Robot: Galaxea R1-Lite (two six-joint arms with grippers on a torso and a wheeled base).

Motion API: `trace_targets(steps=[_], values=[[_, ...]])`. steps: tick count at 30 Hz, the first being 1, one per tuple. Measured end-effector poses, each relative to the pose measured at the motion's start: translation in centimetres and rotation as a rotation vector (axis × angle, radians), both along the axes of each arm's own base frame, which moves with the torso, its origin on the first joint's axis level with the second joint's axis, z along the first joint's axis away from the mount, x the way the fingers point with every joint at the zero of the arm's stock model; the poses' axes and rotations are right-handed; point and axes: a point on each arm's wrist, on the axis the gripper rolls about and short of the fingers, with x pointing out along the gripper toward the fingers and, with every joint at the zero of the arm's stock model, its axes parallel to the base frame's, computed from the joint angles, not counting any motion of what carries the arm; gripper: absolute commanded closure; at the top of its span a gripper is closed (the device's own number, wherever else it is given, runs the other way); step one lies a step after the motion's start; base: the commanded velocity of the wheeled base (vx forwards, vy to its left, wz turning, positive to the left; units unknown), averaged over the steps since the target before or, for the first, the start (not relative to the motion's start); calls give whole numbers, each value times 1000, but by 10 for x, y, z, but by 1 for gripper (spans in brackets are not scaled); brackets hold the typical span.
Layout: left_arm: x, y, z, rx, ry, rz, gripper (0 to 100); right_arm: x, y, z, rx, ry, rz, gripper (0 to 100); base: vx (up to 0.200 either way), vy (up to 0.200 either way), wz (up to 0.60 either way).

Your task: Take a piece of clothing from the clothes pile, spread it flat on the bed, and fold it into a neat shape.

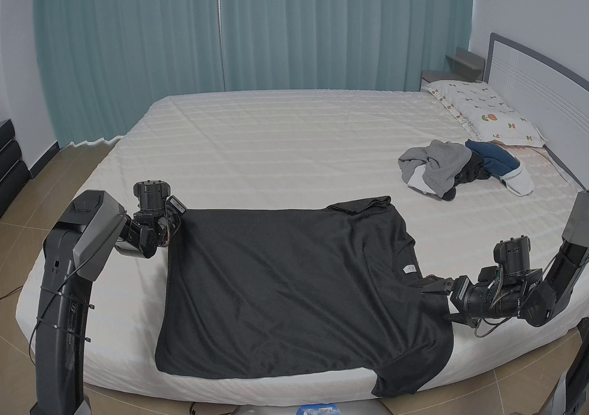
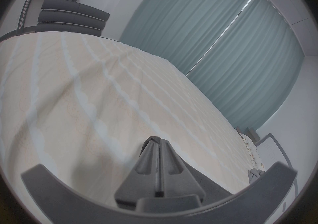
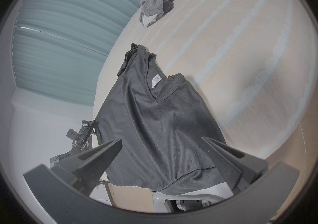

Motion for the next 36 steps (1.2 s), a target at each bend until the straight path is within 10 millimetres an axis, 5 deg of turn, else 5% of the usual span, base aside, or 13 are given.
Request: trace_targets(steps=[36], values=[[18,23,9,-11,-114,87,100,1,-1,0,10,-33,-9,0,0,0,0]])
